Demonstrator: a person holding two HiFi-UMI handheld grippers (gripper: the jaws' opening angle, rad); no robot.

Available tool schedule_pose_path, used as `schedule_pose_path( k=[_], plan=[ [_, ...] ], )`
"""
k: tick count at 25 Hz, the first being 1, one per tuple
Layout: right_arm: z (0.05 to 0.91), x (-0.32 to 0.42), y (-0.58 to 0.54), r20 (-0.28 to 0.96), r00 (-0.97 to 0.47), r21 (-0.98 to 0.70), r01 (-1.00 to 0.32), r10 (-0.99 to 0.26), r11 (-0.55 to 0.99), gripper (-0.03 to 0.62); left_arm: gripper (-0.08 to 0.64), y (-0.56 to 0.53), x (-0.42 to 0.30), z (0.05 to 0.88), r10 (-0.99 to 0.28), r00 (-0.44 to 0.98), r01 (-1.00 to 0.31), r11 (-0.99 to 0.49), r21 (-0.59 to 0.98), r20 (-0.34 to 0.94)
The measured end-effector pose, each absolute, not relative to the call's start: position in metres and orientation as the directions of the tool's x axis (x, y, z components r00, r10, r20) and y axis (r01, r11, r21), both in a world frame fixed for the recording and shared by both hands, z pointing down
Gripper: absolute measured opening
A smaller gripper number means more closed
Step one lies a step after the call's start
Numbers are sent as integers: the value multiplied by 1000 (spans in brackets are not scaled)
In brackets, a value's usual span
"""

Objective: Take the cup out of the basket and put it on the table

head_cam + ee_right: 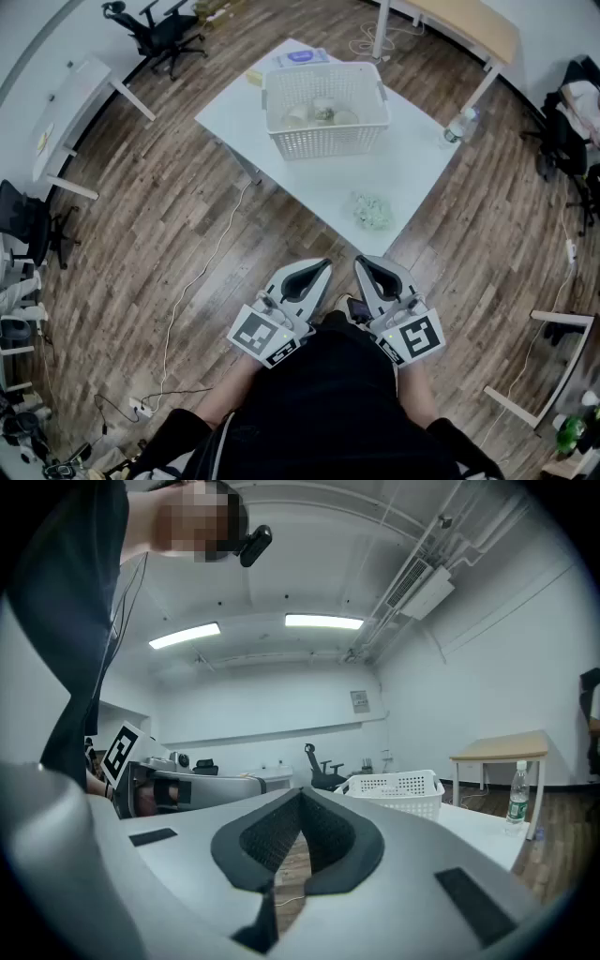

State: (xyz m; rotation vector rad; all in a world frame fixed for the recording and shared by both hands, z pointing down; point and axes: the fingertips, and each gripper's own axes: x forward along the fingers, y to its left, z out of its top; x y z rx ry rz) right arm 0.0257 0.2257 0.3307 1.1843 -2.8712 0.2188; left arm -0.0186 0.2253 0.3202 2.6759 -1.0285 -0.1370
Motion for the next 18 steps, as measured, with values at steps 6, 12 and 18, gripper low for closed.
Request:
schedule_pose_path(
  k=[6,12,18],
  plan=[
    [333,32,223,80,-708,-112,-706,-702,699,23,9,222,-16,322,-679,734,-657,-703,272,16],
    [336,46,223,76,-688,-135,-724,-722,676,23,9,224,-7,324,-680,733,-658,-700,276,24],
    [345,66,220,84,-684,-162,-727,-725,667,25,9,220,10,326,-695,718,-676,-685,272,34]
  ],
)
